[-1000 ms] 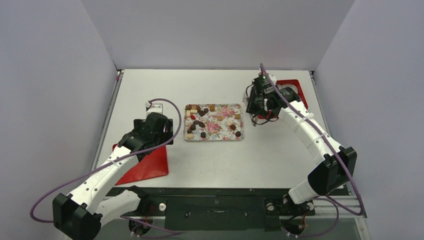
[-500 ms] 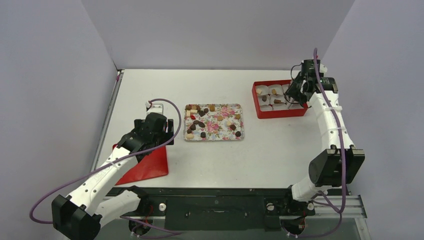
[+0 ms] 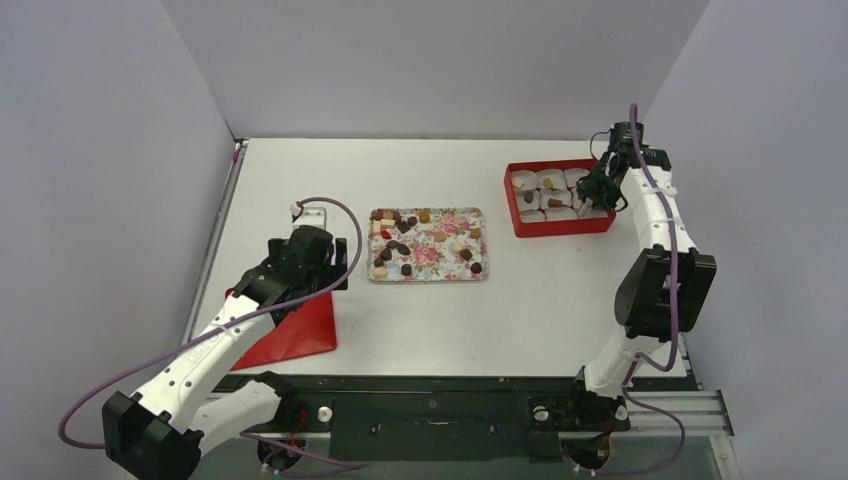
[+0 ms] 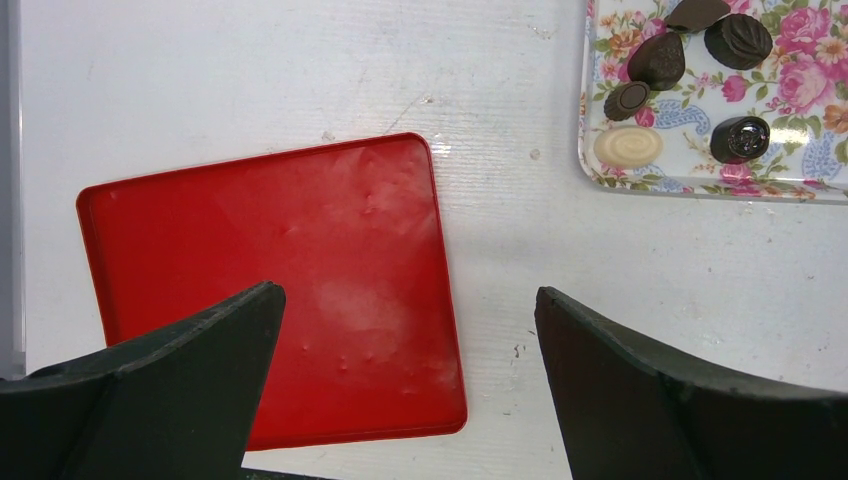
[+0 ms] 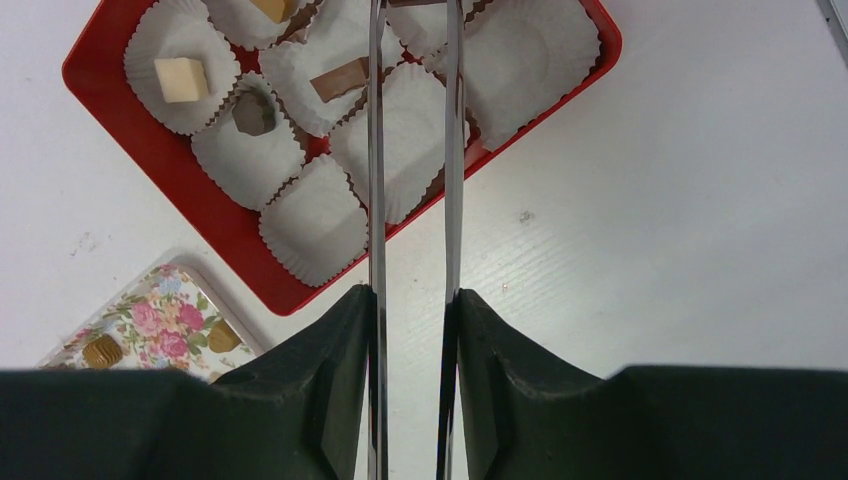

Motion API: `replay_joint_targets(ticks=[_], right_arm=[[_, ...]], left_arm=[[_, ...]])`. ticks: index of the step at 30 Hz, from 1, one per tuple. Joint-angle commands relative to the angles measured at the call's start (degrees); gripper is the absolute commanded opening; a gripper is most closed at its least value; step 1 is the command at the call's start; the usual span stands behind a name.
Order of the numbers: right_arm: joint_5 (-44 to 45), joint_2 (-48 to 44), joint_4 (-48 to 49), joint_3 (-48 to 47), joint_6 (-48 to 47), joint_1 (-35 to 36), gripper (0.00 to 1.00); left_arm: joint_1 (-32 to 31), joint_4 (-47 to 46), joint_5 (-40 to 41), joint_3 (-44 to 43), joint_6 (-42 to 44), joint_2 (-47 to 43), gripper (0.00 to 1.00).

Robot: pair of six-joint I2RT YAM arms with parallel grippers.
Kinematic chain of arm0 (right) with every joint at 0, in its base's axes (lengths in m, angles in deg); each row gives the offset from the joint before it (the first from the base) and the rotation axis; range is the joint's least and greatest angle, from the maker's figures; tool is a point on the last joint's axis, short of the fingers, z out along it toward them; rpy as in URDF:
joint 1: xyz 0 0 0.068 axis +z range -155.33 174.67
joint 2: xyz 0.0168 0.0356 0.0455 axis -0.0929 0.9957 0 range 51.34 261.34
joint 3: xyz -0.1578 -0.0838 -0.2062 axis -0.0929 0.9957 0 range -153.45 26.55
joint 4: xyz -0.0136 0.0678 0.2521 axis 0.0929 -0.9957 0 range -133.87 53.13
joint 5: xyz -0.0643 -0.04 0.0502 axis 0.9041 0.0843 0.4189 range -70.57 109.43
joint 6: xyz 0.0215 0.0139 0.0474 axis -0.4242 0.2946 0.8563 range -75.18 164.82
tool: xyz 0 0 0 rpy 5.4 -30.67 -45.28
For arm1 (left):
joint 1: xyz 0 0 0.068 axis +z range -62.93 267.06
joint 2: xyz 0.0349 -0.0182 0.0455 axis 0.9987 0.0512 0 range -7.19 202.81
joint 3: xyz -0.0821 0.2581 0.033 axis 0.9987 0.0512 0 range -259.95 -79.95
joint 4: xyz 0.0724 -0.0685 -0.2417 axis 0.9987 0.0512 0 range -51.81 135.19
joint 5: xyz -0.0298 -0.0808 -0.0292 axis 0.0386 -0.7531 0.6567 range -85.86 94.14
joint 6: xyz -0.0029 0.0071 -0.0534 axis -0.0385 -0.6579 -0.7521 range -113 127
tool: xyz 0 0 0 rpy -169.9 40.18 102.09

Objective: Pack the chocolate

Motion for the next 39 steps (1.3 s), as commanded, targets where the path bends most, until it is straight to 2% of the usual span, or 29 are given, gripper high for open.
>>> replay_joint_targets(ticks=[1, 18, 25, 39], right_arm=[[-0.92, 0.70, 2.92, -3.17, -0.94, -0.64, 0.30], [-0.04, 5.61, 3.92, -4.95, -1.24, -1.21, 0.30], [0.49, 5.38, 3.91, -5.38, -1.22, -1.21, 0.38], [-0.08, 2.08, 2.08, -6.72, -0.92, -1.02, 0.38]], left_arm=[[0.38, -2.16, -0.18, -0.69, 0.62, -0.87, 0.96], [0.38, -2.00, 0.00, -0.60, 0.62, -0.77, 0.96], [0.38, -2.08, -0.01, -0.64, 0.60, -0.61, 0.96], [0.38, -2.16, 0.12, -0.72, 0.58, -0.58, 0.97]])
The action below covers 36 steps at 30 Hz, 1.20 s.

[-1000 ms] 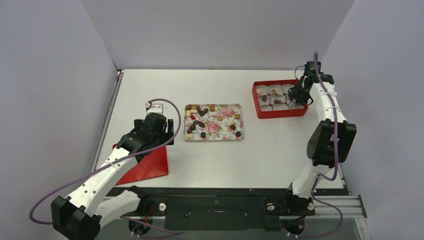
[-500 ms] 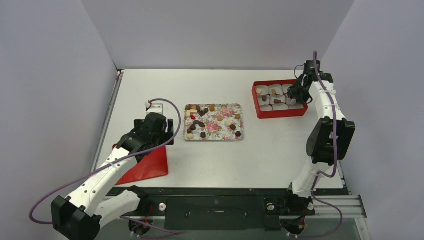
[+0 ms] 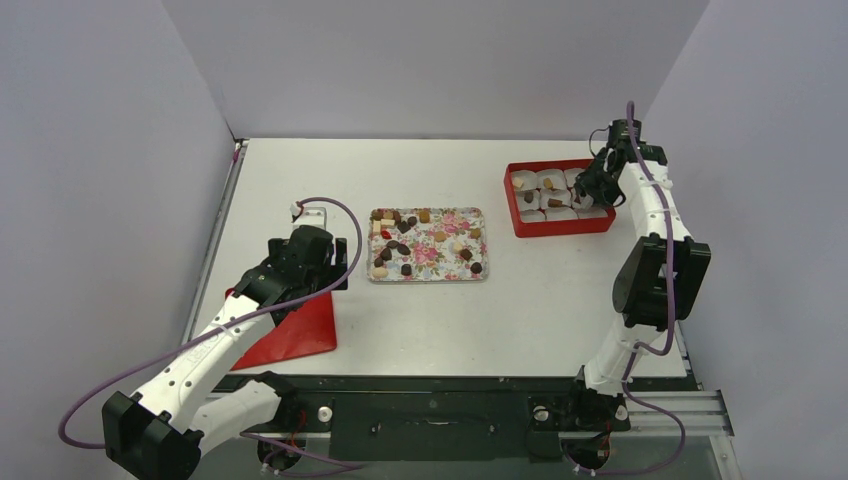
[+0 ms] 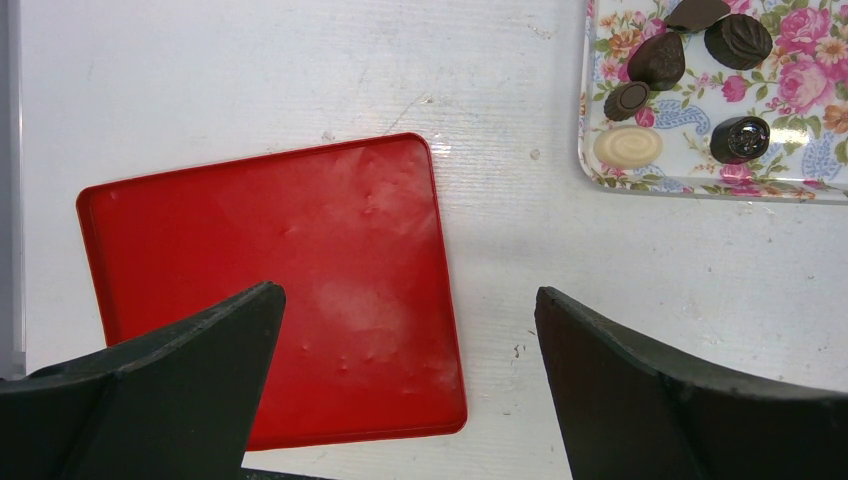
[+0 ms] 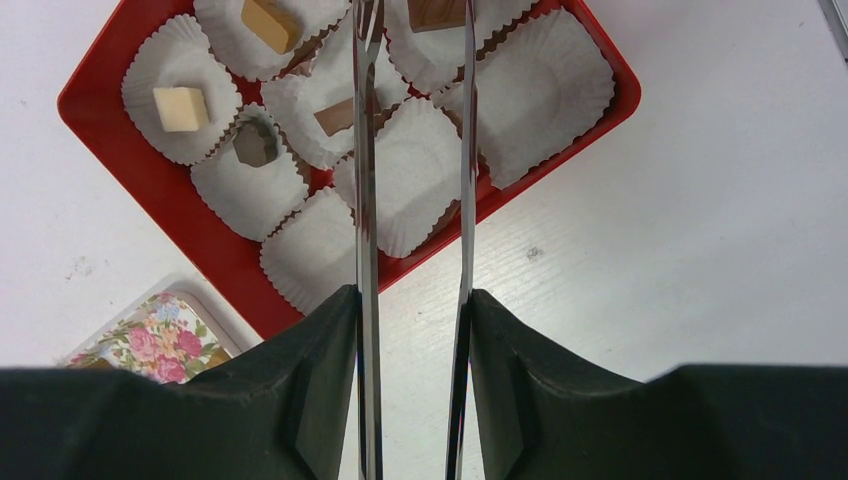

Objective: Pack the chocolate

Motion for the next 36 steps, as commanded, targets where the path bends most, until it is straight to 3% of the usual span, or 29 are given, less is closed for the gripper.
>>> replay_joint_targets(ticks=[1, 16, 30, 36], right_arm=[[0.47, -4.22, 0.13, -3.65, 0.05, -0.26, 0.38], [-2.11, -18.86, -2.03, 4.22, -0.70, 4.43, 0.38], [-0.55, -28.46, -4.28, 12.37, 0.41, 22.32, 0.38], [1.37, -28.82, -4.24, 17.26, 2.49, 33.85, 0.38]], left_arm=[[0.38, -2.12, 0.14, -0.73, 0.57, -0.54, 0.96], [0.41, -2.00, 0.55, -0.76, 0.57, -0.56, 0.97], [0.53, -1.74, 1.28, -0.82, 0.51, -0.49, 0.96], [0.79, -1.82, 1.16, -0.79, 0.52, -0.17, 0.96]])
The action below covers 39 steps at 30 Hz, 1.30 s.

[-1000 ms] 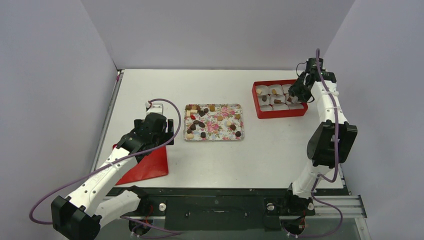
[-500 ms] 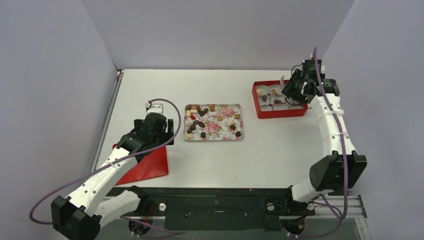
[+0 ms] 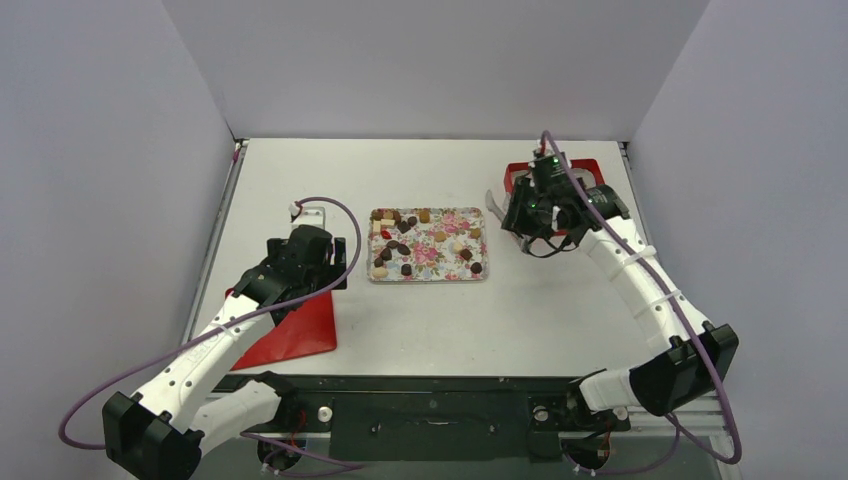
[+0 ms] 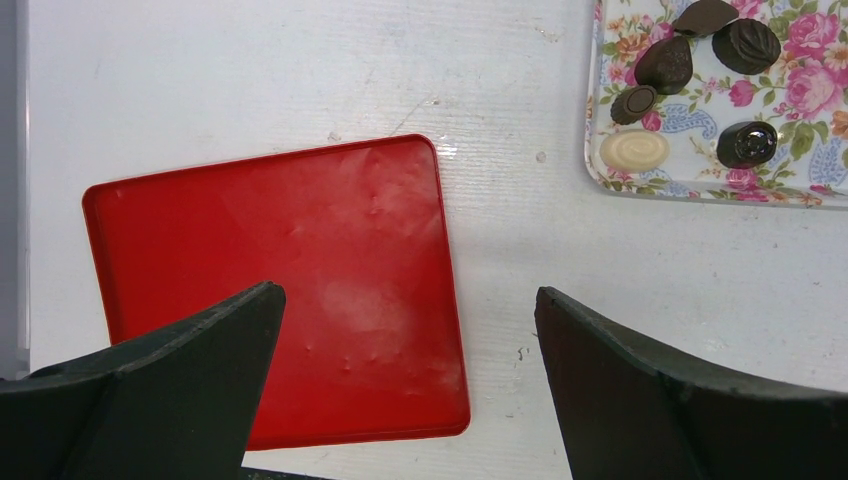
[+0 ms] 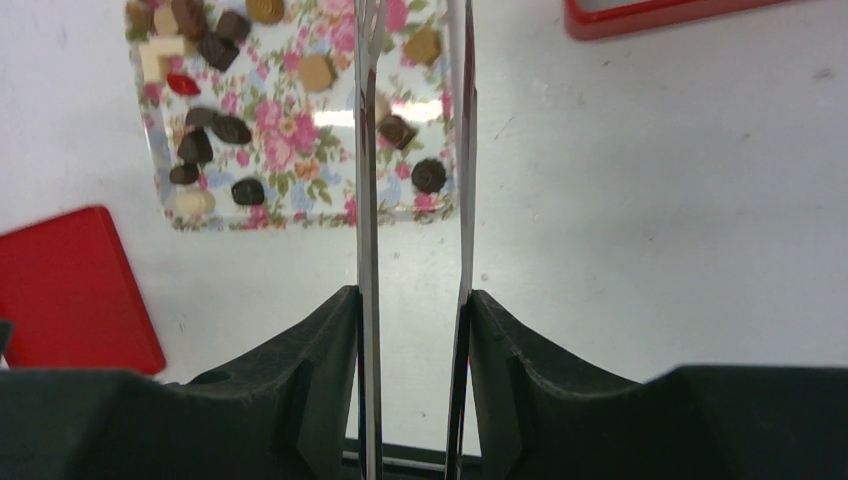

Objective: Pack the chocolate

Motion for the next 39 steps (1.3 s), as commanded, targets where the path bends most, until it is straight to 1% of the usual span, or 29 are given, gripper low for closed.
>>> replay_joint_targets(ticks=[1, 4, 11, 16, 20, 28, 39], right_arm=[[2.03, -1.07, 0.45, 2.91, 2.17, 6.98, 0.38], [3.97, -0.67, 0.49, 4.83, 2.60, 9.76, 0.38], [4.37, -0.69, 0.66, 9.85, 3.14, 13.31, 0.38], [4.67, -0.42, 0.67, 11.63, 3.74, 15.16, 0.37], [5.00, -0.41, 0.59, 13.45, 4.25, 16.92, 0.35], [5.96, -0.45, -0.48, 14.71, 4.12, 17.60, 0.35], [6.02, 0.98, -2.20, 13.94, 3.08, 17.71, 0.35]], left_arm=[[0.53, -1.86, 0.85, -0.79, 0.50, -0.11, 0.96], [0.54, -1.79, 0.83, -0.77, 0.49, -0.06, 0.96], [0.62, -1.81, 0.69, -0.74, 0.50, -0.10, 0.97], [0.63, -1.82, 0.59, -0.81, 0.53, 0.01, 0.97], [0.63, -1.82, 0.60, -0.76, 0.50, -0.04, 0.96], [0.63, -1.79, 0.65, -0.82, 0.49, 0.02, 0.96], [0.63, -1.78, 0.87, -0.75, 0.51, -0.32, 0.96]])
